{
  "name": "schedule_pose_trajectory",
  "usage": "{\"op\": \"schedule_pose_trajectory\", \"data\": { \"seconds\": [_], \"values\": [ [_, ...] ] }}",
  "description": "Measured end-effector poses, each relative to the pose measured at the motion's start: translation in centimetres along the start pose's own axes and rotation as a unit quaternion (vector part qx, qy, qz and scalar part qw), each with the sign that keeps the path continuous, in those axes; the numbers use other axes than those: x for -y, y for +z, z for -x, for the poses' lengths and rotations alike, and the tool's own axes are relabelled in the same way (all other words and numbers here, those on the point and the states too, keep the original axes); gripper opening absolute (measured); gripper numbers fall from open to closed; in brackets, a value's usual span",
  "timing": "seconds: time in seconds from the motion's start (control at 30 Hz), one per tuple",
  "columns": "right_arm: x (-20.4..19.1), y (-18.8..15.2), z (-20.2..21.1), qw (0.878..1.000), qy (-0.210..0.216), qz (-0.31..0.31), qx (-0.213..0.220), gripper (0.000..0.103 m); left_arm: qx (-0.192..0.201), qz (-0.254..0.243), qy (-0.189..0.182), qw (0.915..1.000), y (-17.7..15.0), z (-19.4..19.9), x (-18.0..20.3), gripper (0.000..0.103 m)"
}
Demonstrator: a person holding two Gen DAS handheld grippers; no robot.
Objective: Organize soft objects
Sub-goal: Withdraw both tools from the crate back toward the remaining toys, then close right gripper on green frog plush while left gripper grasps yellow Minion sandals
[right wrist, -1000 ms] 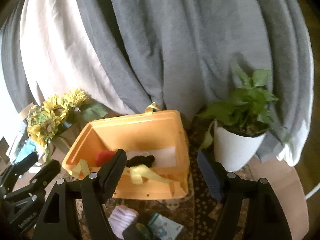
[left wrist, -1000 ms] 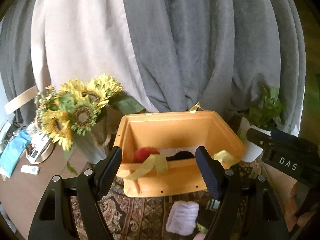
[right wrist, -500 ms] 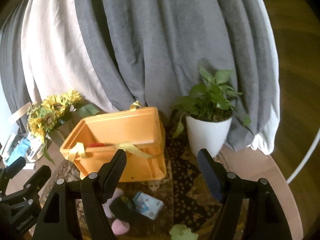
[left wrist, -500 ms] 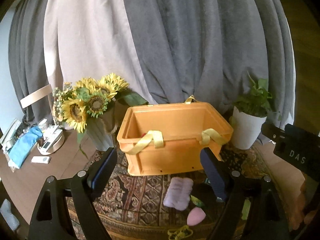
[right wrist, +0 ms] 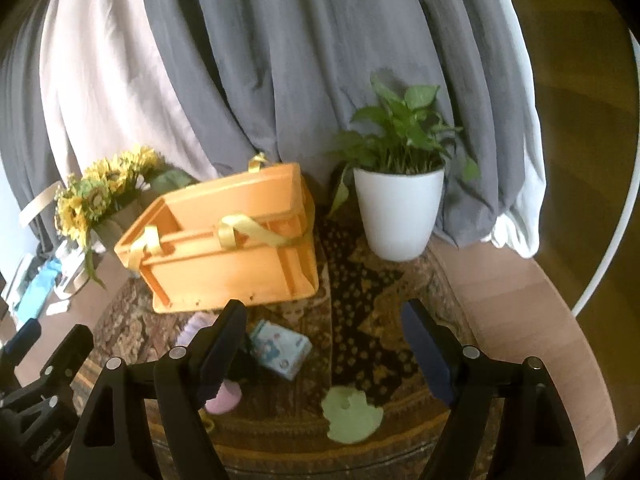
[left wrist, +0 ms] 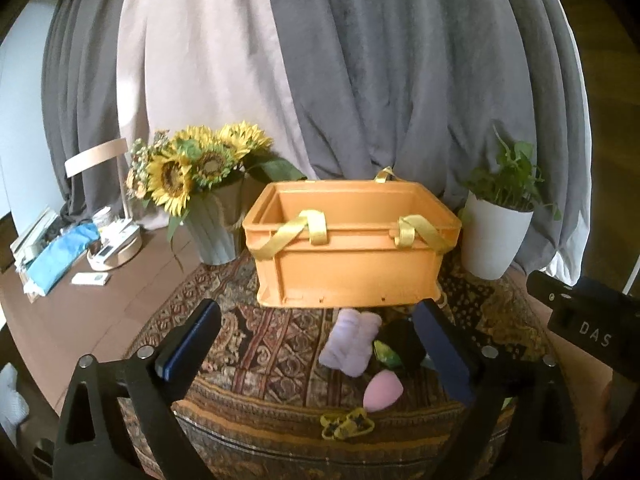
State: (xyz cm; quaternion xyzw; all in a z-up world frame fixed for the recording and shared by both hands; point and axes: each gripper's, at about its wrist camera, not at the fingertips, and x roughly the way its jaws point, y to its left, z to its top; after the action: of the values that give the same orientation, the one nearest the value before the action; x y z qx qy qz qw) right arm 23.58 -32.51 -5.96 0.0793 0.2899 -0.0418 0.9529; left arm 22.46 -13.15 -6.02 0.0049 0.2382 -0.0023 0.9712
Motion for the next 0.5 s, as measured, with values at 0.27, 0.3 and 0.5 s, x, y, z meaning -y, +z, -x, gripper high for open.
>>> {"op": "schedule_pose_trajectory", "data": {
  "seconds": [0.27, 0.3, 0.5],
  "values": [
    [1.4, -3.0, -1.3, 0.999, -0.008, -0.001, -0.047, 0.08, -0.046, 0.004, 0.005, 0.9989, -3.3, -1.0, 0.8, 0.1],
    [1.5, -3.5, -1.6, 0.999, -0.009, 0.0, -0.054, 0.08, -0.054, 0.007, 0.005, 0.9985, -3.9, -1.3, 0.9, 0.1],
    [2.2, -5.6, -3.1, 0.996, -0.017, 0.007, -0.087, 0.08, -0.088, -0.001, 0.008, 0.9961, -6.3, -2.9, 1.6, 0.1]
  ]
}}
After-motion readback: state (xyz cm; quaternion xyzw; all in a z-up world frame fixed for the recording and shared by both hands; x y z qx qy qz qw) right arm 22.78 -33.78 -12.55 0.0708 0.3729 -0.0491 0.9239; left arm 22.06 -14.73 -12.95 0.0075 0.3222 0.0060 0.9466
